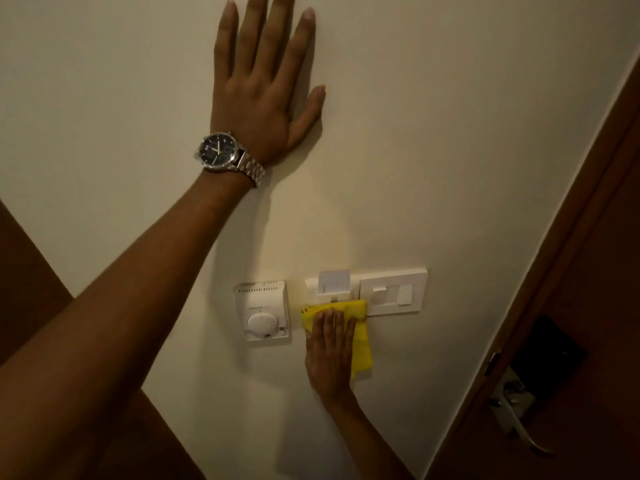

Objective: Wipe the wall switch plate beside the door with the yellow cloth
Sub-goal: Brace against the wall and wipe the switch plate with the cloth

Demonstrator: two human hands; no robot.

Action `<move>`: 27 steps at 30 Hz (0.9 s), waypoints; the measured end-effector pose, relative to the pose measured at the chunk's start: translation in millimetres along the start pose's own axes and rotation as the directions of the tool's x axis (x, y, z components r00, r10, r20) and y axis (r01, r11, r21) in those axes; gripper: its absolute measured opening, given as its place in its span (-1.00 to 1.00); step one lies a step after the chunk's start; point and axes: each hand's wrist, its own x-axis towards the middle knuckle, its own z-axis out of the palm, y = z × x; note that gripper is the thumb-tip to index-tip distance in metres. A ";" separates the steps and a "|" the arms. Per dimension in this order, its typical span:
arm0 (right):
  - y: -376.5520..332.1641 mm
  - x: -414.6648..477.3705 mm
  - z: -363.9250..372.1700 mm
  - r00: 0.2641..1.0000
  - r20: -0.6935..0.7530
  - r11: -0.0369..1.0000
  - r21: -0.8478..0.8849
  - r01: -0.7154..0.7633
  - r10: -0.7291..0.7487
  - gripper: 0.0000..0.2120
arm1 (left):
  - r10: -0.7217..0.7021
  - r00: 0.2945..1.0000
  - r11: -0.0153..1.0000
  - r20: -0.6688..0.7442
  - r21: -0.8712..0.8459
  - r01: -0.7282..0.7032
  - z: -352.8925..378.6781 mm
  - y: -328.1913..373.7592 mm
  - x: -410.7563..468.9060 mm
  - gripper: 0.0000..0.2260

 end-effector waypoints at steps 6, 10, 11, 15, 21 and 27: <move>-3.4 1.4 2.4 0.981 -0.020 0.976 0.100 -0.191 0.194 -0.41 | -0.022 1.000 1.000 -0.008 -0.019 0.022 -3.6 2.0 -2.4 -0.46; 6.9 -17.5 -0.6 0.973 0.005 0.973 0.019 -0.230 0.230 -0.43 | -0.019 0.997 1.000 0.071 0.001 0.019 -8.9 1.5 0.6 -0.45; 3.8 -8.6 -1.1 0.972 -0.003 0.971 0.030 -0.235 0.235 -0.43 | -0.021 0.998 1.000 0.051 0.005 0.021 -8.5 2.0 0.5 -0.45; -6.9 14.4 8.3 0.970 -0.016 0.964 0.117 -0.241 0.244 -0.42 | -0.024 0.999 0.999 -0.024 -0.022 0.023 -3.0 3.6 -5.4 -0.50; 1.9 -19.9 1.9 0.991 0.045 0.992 0.027 -0.126 0.125 -0.45 | -0.018 1.000 1.000 0.022 -0.023 0.019 -6.7 2.8 -1.1 -0.47; -20.9 12.3 10.7 0.987 -0.008 0.984 0.081 -0.161 0.162 -0.41 | -0.014 0.999 0.998 -0.036 -0.060 0.012 -3.0 2.4 -6.8 -0.52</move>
